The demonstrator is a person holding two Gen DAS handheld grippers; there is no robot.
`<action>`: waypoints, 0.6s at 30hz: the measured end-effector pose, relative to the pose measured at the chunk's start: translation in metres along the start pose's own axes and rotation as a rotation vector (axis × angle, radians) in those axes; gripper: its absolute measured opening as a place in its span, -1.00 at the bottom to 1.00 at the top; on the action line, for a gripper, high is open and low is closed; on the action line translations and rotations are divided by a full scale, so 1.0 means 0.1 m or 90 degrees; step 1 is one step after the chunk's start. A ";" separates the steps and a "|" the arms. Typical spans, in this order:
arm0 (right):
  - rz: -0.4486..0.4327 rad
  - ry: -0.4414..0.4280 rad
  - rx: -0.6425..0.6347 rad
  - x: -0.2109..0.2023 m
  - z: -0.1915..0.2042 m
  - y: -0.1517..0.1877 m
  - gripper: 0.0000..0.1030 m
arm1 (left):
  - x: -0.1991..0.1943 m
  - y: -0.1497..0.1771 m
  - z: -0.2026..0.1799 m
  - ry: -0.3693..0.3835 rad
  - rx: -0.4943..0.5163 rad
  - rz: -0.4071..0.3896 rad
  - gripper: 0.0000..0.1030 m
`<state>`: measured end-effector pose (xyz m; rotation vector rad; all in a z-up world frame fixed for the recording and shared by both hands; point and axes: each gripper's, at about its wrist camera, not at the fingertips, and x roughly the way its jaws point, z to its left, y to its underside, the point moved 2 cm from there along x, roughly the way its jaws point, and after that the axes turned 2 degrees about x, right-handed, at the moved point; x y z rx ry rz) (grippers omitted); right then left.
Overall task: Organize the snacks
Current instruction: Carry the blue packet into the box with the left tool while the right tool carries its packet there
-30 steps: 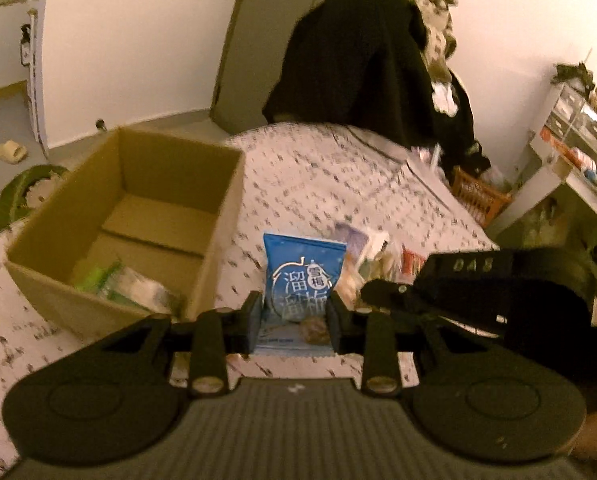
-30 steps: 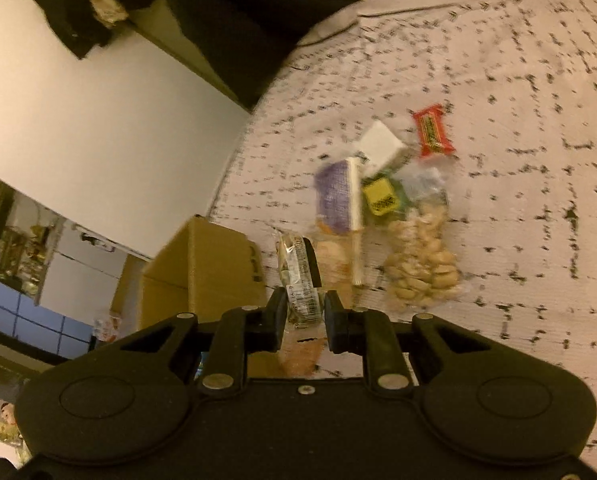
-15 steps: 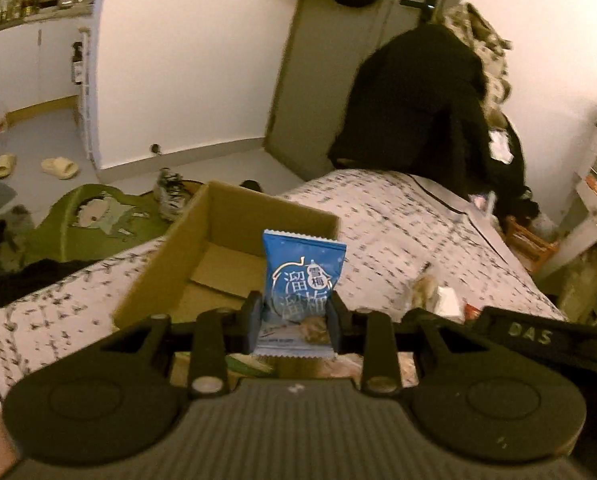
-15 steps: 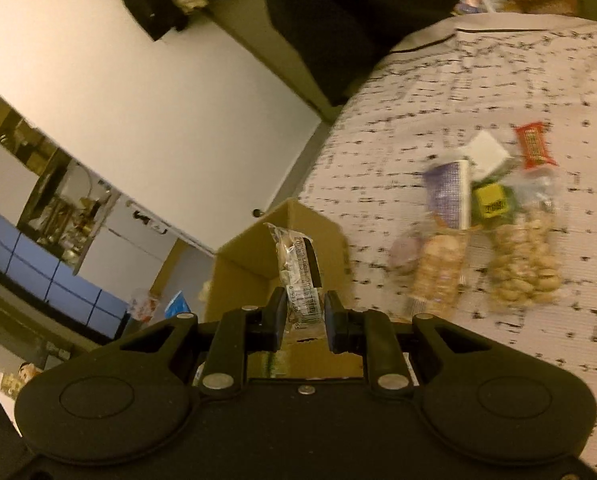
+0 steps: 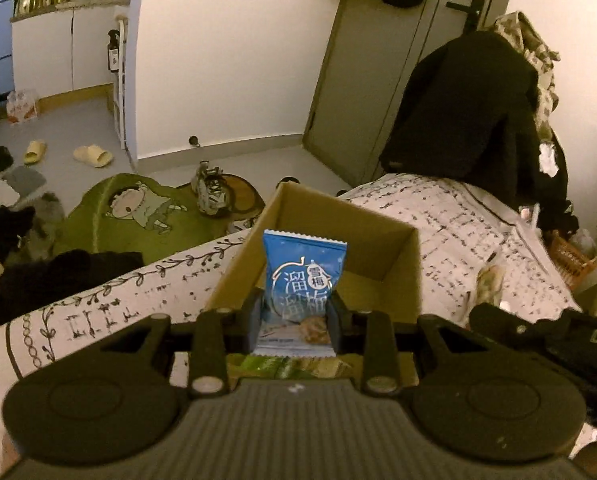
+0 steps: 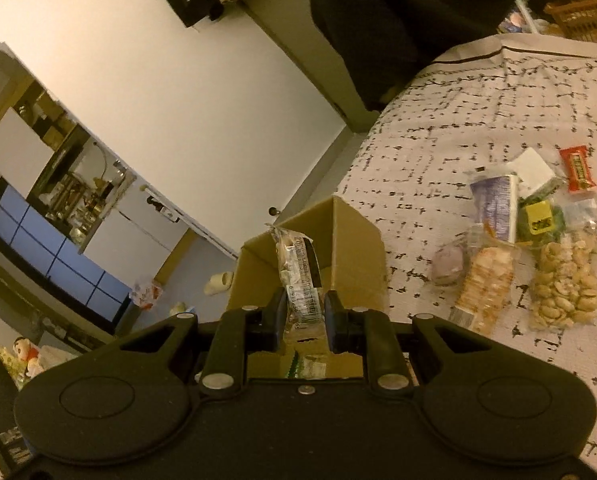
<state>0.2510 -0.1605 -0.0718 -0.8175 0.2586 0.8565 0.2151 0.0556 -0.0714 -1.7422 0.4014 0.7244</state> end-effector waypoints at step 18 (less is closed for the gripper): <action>0.045 -0.030 -0.016 0.34 0.23 0.12 -0.60 | 0.07 -0.01 0.20 -0.028 -0.022 -0.008 -0.25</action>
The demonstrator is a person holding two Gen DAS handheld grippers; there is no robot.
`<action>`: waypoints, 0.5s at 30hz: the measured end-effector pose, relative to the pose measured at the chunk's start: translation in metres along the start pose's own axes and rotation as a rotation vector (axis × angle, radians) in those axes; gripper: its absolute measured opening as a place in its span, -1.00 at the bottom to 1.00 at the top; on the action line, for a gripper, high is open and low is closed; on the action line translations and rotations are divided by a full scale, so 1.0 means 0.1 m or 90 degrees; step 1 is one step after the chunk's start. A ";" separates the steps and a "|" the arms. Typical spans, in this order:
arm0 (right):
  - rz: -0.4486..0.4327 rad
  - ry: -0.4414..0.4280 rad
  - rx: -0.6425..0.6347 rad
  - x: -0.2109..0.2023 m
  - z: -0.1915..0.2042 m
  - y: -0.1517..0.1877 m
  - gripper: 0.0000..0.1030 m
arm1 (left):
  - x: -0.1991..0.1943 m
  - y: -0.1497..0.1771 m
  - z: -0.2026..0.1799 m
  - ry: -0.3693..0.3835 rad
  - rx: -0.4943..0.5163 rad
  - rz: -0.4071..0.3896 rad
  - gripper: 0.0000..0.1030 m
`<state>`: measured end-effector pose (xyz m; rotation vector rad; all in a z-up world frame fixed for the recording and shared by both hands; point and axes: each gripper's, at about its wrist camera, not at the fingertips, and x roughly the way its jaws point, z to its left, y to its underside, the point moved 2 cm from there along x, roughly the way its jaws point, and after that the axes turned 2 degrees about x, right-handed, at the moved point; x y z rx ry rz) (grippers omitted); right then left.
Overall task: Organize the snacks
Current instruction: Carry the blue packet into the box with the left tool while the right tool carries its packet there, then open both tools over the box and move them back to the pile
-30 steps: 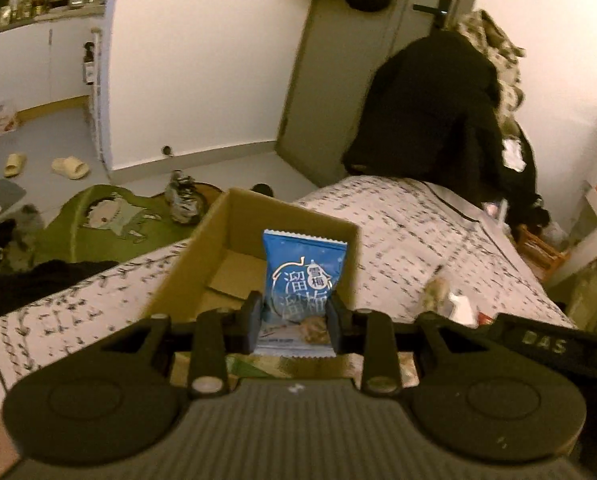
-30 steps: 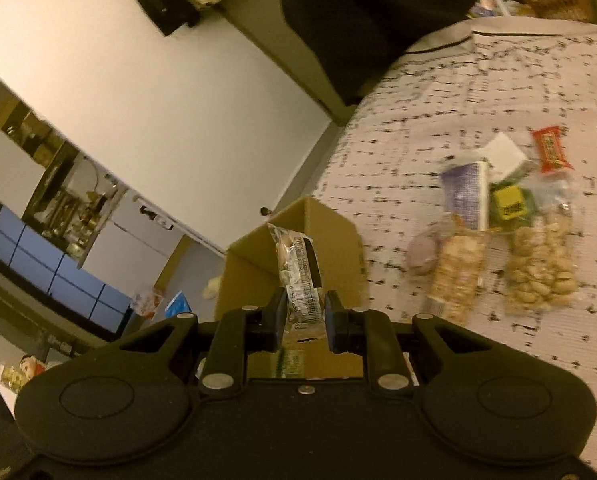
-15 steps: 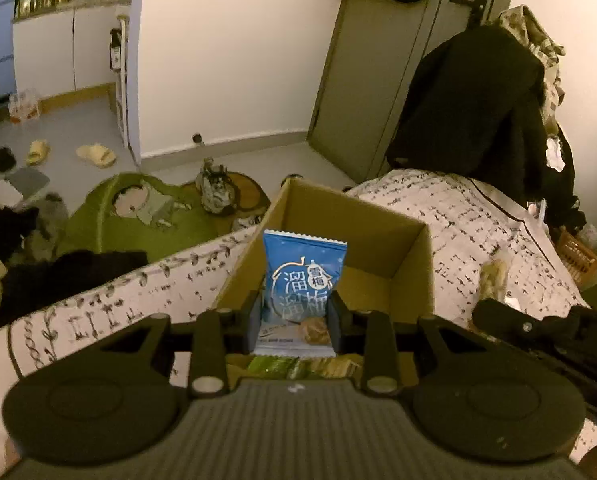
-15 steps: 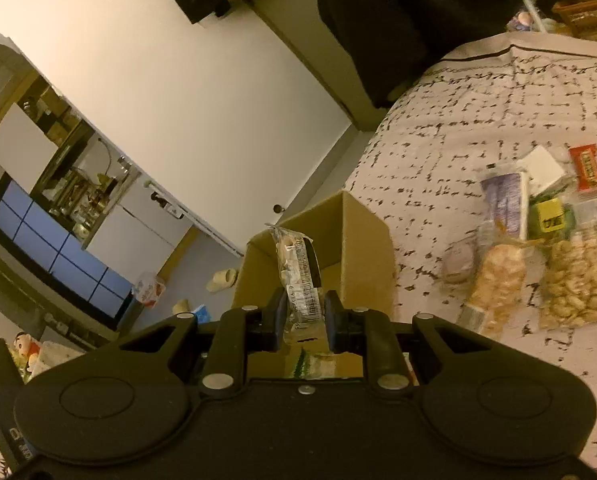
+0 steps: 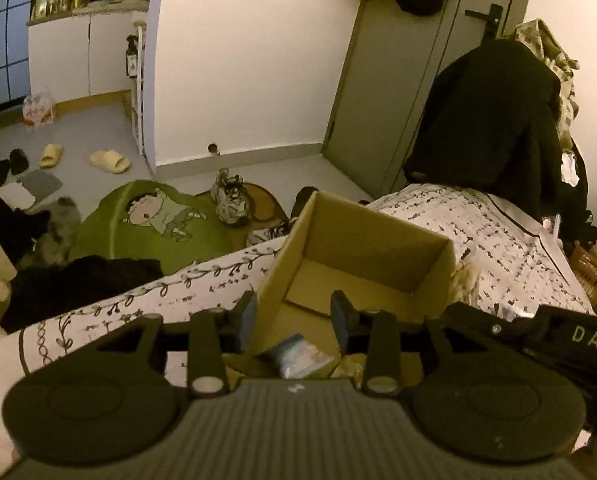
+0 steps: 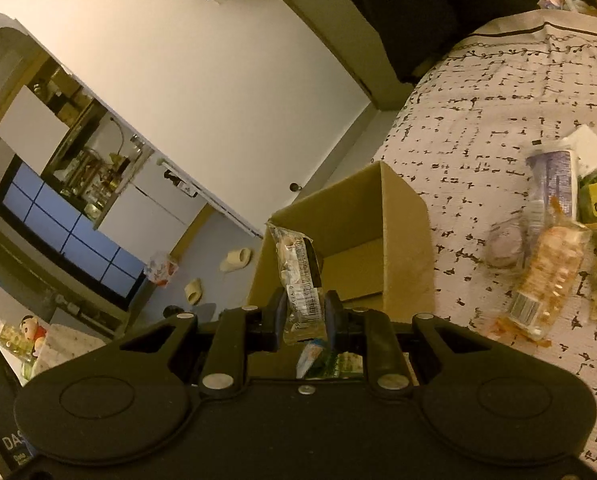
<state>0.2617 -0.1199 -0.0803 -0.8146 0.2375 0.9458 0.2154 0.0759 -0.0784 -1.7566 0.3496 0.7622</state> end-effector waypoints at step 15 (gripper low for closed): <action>-0.061 -0.001 0.030 -0.34 -0.03 -0.18 0.37 | -0.21 0.04 -0.17 0.013 -0.013 -0.003 0.49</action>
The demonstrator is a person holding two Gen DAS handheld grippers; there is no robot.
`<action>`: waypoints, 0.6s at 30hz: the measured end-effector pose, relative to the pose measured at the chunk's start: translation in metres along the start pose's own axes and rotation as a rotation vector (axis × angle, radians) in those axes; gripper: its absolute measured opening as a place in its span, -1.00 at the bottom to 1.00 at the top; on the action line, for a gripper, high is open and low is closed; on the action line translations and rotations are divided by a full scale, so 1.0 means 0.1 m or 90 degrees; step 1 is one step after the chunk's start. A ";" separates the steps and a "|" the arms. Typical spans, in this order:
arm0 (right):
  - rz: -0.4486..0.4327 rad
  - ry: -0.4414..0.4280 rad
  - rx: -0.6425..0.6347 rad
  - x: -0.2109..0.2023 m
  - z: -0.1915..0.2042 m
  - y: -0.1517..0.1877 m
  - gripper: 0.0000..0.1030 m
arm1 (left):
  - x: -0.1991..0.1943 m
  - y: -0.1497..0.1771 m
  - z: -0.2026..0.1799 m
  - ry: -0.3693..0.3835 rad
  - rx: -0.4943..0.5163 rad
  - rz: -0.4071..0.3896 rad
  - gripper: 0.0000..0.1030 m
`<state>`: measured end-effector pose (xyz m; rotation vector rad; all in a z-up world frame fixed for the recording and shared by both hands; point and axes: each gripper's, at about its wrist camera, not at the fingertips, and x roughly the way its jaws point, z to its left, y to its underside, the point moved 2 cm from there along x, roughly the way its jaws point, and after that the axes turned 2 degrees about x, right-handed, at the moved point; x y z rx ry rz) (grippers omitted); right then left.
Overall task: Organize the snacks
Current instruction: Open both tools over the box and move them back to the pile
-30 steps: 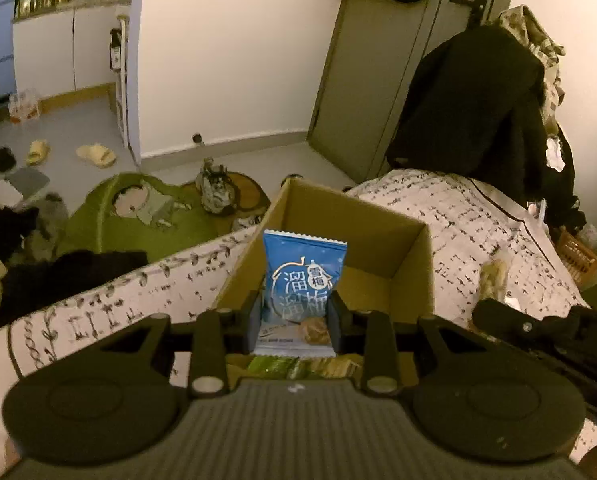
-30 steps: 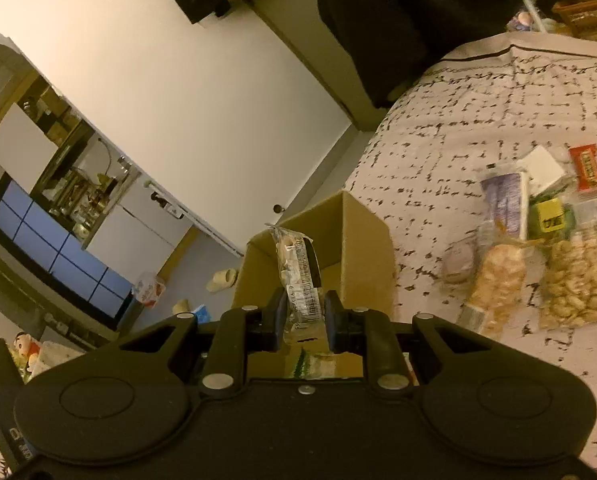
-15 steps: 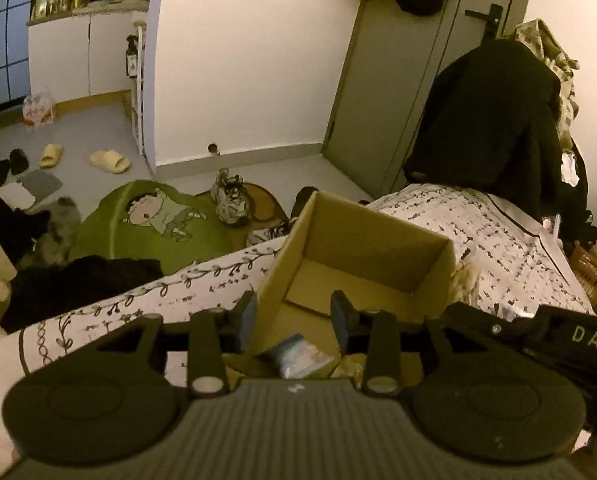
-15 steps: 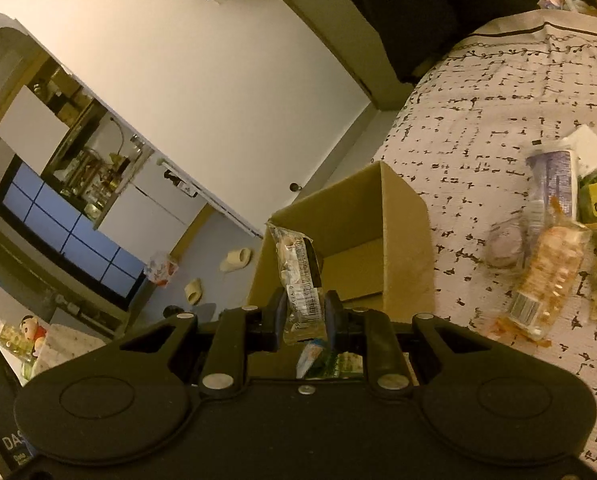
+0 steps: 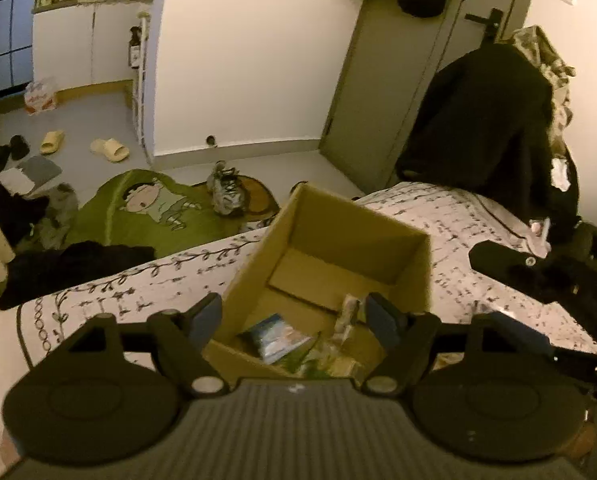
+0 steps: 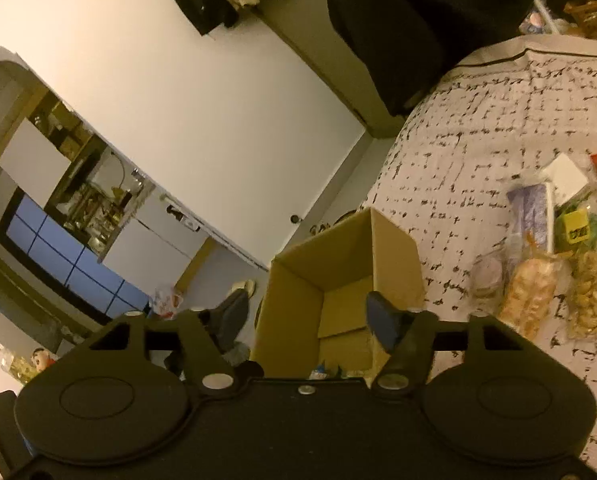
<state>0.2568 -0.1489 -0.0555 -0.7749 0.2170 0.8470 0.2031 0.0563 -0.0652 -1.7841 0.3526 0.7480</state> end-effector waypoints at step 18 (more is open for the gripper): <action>0.003 0.099 0.038 -0.42 -0.32 -0.20 0.86 | -0.20 -0.09 -0.33 0.016 0.012 -0.002 1.00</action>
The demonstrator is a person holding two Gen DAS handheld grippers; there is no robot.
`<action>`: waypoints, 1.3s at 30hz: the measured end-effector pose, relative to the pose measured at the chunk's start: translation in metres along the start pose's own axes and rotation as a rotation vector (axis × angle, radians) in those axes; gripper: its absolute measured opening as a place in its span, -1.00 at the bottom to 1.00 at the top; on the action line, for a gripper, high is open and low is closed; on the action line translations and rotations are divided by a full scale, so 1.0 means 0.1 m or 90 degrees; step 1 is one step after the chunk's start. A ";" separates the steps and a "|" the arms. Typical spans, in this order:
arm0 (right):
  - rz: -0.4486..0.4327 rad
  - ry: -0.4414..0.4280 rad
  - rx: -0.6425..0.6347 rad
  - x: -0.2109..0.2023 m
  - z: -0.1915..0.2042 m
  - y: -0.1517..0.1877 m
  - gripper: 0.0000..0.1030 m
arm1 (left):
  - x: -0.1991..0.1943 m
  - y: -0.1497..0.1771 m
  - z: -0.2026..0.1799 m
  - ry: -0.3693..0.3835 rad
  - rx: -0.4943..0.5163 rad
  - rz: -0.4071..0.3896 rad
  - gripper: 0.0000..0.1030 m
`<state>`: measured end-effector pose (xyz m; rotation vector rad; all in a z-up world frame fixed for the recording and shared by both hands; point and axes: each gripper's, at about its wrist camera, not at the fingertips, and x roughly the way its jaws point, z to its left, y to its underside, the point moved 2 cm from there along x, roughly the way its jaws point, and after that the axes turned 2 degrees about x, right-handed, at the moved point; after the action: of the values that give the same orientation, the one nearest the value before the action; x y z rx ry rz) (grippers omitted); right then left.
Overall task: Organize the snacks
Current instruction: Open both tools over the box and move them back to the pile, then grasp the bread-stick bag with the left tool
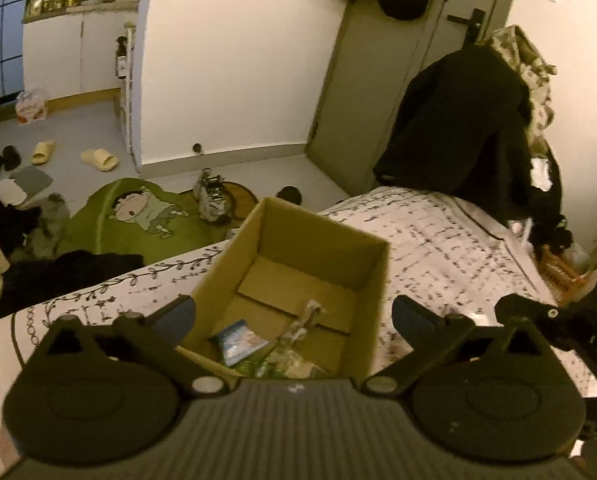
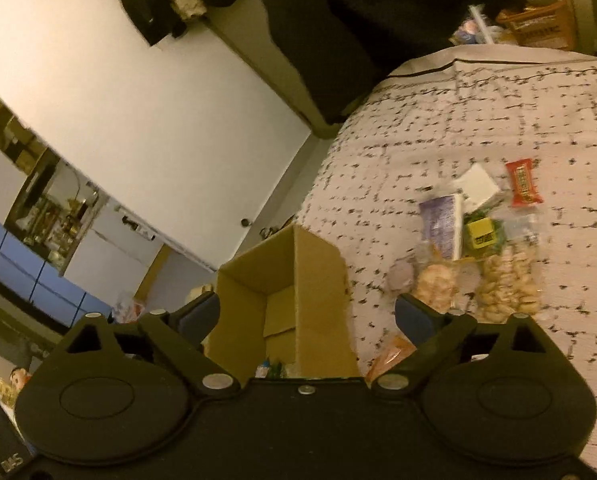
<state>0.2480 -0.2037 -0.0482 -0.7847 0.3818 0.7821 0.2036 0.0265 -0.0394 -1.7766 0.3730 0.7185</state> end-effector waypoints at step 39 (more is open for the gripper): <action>-0.009 0.151 0.181 -0.09 -1.24 -0.40 0.52 | 0.29 0.53 -1.14 0.181 0.139 0.036 0.61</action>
<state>0.2687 -0.3192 -0.1062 -0.6122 0.6838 0.6057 0.2269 -0.0948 -0.0760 -1.6669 0.6698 0.4436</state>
